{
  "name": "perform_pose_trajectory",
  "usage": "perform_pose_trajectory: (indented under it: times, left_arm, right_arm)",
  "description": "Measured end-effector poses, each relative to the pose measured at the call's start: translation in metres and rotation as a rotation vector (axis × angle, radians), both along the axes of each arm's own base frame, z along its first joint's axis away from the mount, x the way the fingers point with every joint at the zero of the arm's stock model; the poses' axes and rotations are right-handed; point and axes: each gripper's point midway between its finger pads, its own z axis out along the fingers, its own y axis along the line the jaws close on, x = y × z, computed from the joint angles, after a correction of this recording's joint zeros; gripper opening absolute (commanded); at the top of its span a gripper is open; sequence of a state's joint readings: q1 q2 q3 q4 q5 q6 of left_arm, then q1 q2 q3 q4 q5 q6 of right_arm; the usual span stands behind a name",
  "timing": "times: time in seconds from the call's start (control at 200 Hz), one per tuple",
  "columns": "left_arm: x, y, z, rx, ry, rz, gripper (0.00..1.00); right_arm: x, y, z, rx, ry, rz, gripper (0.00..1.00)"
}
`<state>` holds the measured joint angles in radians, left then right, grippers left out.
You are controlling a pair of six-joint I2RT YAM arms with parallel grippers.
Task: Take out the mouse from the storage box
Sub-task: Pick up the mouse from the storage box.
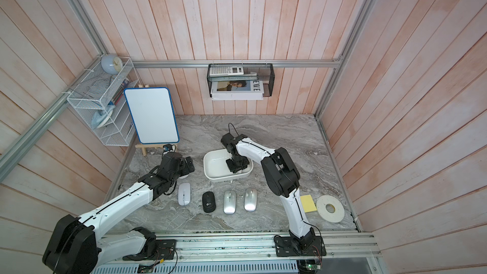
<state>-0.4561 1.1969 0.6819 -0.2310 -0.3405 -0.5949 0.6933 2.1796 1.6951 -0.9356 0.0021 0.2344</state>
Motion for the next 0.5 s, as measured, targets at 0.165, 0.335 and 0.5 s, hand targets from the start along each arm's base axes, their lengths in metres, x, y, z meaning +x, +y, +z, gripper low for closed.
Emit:
perform_pose_trajectory:
  times: [0.165, 0.335, 0.5]
  left_arm:
    - [0.0, 0.0, 0.0, 0.0, 0.0, 0.0, 1.0]
    - [0.0, 0.0, 0.0, 0.0, 0.0, 0.0, 1.0]
    - [0.0, 0.0, 0.0, 0.0, 0.0, 0.0, 1.0]
  right_arm:
    - [-0.003, 0.002, 0.001, -0.003, 0.001, 0.007, 0.17]
    - [-0.003, 0.006, 0.015, 0.002, -0.013, 0.015, 0.15]
    - [0.001, 0.009, 0.054, 0.057, -0.057, -0.012, 0.14]
